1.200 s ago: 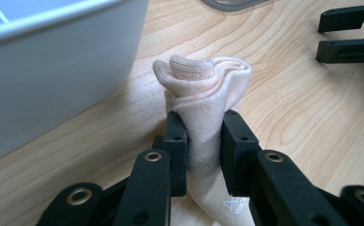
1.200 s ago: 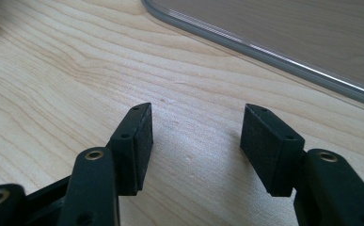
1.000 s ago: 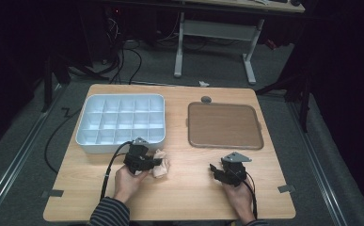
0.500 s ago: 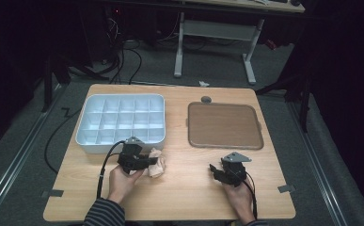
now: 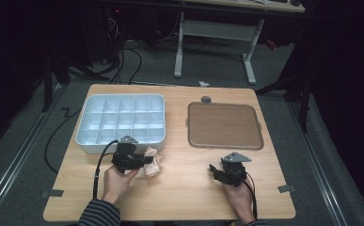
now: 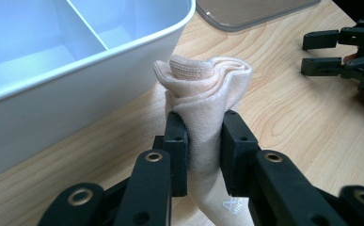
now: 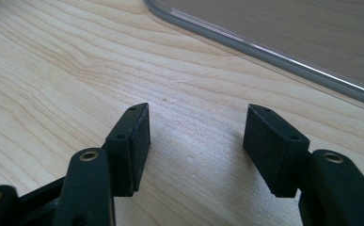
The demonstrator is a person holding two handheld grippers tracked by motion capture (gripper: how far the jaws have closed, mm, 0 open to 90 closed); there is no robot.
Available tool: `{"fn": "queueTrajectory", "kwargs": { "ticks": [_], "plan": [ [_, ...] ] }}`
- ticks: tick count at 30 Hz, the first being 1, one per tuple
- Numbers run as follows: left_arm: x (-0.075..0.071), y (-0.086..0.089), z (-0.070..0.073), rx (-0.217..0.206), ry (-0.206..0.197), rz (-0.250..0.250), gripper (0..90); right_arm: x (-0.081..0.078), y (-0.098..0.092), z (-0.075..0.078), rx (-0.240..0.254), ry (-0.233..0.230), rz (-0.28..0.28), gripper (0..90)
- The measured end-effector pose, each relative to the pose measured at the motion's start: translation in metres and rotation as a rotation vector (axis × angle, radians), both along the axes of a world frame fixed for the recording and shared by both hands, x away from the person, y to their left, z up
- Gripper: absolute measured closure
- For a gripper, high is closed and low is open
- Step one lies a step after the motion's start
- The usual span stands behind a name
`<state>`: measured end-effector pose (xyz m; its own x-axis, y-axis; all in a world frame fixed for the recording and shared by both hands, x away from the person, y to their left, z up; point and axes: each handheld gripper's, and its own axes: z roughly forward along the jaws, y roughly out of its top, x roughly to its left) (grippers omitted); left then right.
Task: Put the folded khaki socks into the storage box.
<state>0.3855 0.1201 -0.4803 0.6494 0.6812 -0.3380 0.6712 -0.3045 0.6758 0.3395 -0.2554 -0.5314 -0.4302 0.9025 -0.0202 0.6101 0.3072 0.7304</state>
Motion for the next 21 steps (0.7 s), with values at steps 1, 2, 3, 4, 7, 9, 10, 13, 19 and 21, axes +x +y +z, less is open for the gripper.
{"fn": "queueTrajectory", "kwargs": {
  "ticks": [1, 2, 3, 4, 7, 9, 10, 13, 19, 21],
  "plan": [
    [0.0, 0.001, 0.0, 0.0, -0.001, -0.001, 75.3, 0.0, 0.0, 0.0, 0.0, 0.0, 0.0, 41.4],
    [0.0, 0.002, 0.001, -0.001, -0.001, 0.001, 75.3, 0.0, 0.0, 0.0, 0.0, 0.0, 0.0, 41.4],
    [-0.001, 0.003, 0.002, -0.003, -0.002, 0.002, 75.3, 0.0, 0.0, 0.0, 0.0, 0.0, 0.0, 41.4],
    [-0.001, 0.004, 0.002, -0.004, -0.002, 0.003, 75.3, 0.0, 0.0, 0.0, 0.0, 0.0, 0.0, 41.4],
    [-0.001, 0.006, 0.006, -0.002, -0.009, 0.004, 75.3, 0.0, 0.0, 0.0, 0.0, 0.0, 0.0, 41.3],
    [-0.002, 0.008, 0.009, -0.004, -0.014, 0.003, 75.3, 0.0, 0.0, 0.0, 0.0, 0.0, 0.0, 41.3],
    [-0.002, 0.009, 0.011, -0.005, -0.02, 0.003, 75.3, 0.0, 0.0, 0.0, 0.0, 0.0, 0.0, 41.3],
    [-0.003, 0.013, 0.015, -0.006, -0.026, 0.001, 75.4, 0.0, 0.0, 0.0, 0.0, 0.0, 0.0, 41.3],
    [-0.002, 0.022, 0.018, -0.016, -0.023, 0.012, 75.4, 0.0, 0.0, 0.0, 0.0, 0.0, -0.001, 41.3],
    [-0.002, 0.025, 0.019, -0.024, -0.027, 0.02, 75.4, 0.0, 0.0, 0.0, 0.0, 0.001, -0.002, 41.3]
  ]
}}
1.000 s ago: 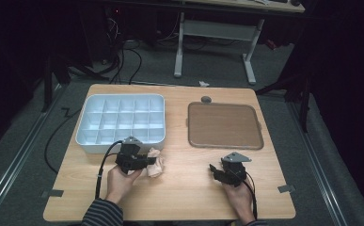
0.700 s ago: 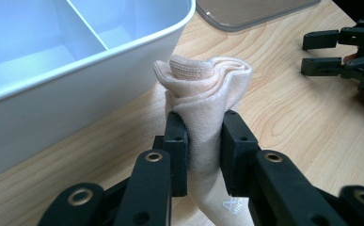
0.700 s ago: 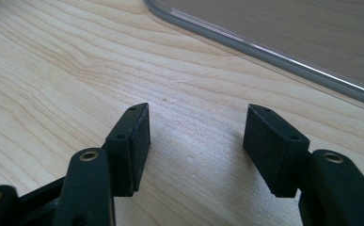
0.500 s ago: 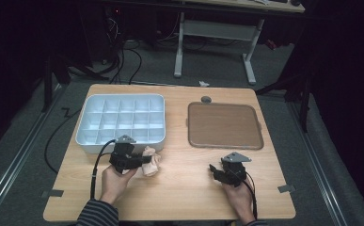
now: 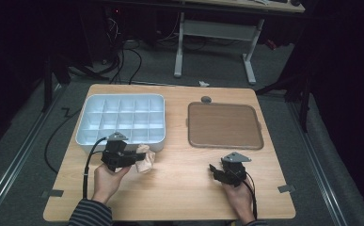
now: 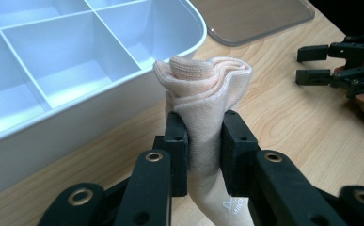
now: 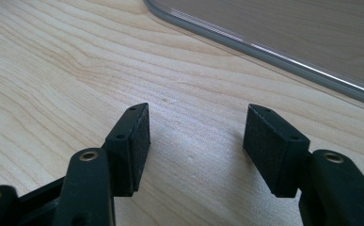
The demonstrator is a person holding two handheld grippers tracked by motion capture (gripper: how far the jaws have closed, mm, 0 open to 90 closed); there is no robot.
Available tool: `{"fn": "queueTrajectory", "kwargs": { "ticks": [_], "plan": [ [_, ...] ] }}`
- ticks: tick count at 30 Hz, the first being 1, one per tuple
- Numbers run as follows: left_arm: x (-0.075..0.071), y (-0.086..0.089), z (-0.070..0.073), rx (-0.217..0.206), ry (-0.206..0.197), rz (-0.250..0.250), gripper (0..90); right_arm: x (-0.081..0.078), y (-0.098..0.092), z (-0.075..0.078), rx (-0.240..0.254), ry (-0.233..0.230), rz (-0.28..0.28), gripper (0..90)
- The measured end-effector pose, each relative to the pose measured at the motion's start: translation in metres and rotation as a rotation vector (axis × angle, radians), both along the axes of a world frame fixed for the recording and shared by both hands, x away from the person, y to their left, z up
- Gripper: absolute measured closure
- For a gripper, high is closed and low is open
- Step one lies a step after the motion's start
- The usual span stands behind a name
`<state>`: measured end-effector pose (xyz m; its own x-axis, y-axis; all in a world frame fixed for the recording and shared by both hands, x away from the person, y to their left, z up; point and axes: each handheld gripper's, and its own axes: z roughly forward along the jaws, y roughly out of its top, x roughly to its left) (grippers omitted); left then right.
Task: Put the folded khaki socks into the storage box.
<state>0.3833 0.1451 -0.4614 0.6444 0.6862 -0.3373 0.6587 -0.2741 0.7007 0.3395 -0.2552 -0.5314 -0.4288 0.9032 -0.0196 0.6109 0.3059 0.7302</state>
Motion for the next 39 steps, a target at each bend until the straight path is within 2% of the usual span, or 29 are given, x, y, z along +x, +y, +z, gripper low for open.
{"fn": "queueTrajectory", "kwargs": {
  "ticks": [9, 19, 28, 39],
  "plan": [
    [0.002, 0.01, 0.01, 0.013, -0.025, 0.003, 75.5, 0.0, 0.0, 0.0, 0.0, 0.0, -0.001, 41.3],
    [0.007, 0.017, 0.02, 0.001, -0.034, 0.018, 75.7, 0.0, 0.0, 0.0, -0.001, 0.0, 0.0, 41.2],
    [0.012, 0.024, 0.022, -0.021, -0.025, 0.038, 75.8, 0.0, 0.0, 0.0, -0.001, 0.0, 0.001, 41.1],
    [0.018, 0.031, 0.028, -0.012, -0.032, 0.043, 76.3, 0.0, 0.0, 0.0, -0.001, 0.0, -0.001, 41.0]
  ]
}}
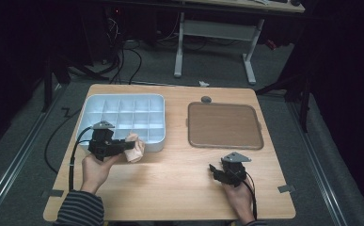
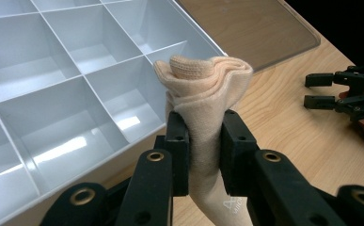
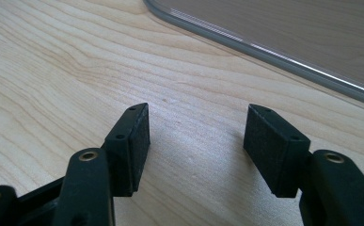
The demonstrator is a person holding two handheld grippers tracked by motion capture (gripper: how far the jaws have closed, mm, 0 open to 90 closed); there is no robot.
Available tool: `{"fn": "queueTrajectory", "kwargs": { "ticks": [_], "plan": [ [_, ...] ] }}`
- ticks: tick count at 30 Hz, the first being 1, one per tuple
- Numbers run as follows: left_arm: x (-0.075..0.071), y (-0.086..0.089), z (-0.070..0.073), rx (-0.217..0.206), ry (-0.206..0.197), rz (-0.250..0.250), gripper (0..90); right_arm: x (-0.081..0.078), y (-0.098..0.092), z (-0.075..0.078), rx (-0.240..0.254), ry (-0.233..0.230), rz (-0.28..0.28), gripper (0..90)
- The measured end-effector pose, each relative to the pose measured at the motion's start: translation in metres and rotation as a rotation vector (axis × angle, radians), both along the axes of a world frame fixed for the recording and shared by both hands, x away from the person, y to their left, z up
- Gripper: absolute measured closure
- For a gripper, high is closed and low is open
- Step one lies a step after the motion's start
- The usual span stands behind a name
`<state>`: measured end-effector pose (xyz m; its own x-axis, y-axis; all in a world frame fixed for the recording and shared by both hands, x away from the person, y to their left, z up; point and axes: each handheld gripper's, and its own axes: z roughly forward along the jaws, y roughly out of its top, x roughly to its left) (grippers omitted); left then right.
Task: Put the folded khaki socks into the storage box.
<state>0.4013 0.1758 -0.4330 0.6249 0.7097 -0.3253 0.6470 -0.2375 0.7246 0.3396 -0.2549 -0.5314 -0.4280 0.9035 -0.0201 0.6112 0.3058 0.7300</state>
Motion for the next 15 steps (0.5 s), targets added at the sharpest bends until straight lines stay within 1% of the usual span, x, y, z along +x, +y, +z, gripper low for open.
{"fn": "queueTrajectory", "kwargs": {
  "ticks": [9, 11, 13, 15],
  "plan": [
    [0.006, 0.012, 0.002, -0.025, 0.01, 0.03, 76.4, 0.0, 0.0, 0.0, 0.001, 0.0, -0.002, 40.9],
    [0.007, 0.012, 0.002, -0.02, 0.014, 0.032, 76.4, 0.0, 0.0, 0.0, -0.001, -0.001, -0.002, 40.9],
    [0.009, 0.012, 0.003, 0.003, 0.009, 0.033, 76.4, 0.0, 0.001, 0.0, 0.0, 0.0, -0.005, 40.9],
    [0.01, 0.011, 0.006, 0.002, 0.006, 0.033, 76.5, 0.0, 0.001, 0.0, 0.002, 0.002, -0.008, 40.9]
  ]
}}
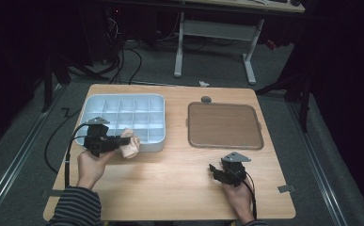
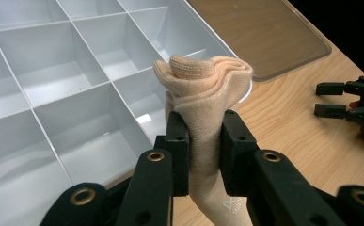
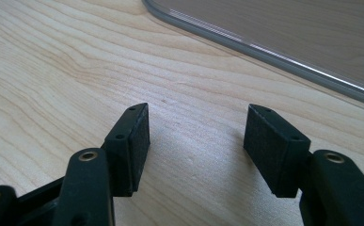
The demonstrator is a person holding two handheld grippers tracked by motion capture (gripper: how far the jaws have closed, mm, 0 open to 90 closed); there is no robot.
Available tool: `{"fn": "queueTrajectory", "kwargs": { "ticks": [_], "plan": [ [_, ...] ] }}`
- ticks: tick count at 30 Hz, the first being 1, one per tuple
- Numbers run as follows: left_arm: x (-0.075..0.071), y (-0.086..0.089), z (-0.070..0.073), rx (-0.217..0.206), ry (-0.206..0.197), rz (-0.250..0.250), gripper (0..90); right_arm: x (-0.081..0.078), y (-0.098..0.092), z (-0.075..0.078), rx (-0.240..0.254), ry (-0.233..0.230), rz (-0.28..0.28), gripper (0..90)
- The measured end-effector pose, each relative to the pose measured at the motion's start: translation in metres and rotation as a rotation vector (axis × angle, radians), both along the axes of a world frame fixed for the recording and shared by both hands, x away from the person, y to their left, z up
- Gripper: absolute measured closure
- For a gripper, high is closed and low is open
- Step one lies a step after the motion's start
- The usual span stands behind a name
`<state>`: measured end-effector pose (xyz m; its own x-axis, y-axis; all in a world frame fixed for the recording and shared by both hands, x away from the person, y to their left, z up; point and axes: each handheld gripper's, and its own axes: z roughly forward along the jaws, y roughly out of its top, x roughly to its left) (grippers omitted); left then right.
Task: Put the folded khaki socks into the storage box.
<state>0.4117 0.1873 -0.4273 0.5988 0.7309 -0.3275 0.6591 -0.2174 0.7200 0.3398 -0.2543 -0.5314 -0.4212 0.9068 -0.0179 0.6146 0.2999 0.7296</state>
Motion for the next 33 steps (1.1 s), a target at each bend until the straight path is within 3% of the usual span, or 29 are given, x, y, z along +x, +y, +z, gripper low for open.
{"fn": "queueTrajectory", "kwargs": {
  "ticks": [9, 13, 25, 27, 33],
  "plan": [
    [0.009, 0.004, 0.009, 0.015, -0.003, 0.013, 76.4, 0.0, 0.0, 0.0, 0.0, 0.0, 0.0, 40.9],
    [0.014, 0.006, 0.012, 0.046, 0.0, 0.02, 76.4, 0.001, 0.0, 0.0, -0.001, -0.002, 0.0, 40.9],
    [0.029, 0.017, 0.026, 0.039, -0.001, 0.048, 76.4, 0.001, 0.0, 0.0, 0.0, -0.002, 0.001, 40.8],
    [0.032, 0.019, 0.026, 0.022, 0.006, 0.054, 76.4, 0.001, 0.0, 0.0, 0.0, -0.002, 0.001, 40.8],
    [0.041, 0.024, 0.025, 0.035, 0.022, 0.073, 76.4, 0.001, 0.0, 0.0, 0.0, -0.001, 0.001, 40.7]
  ]
}}
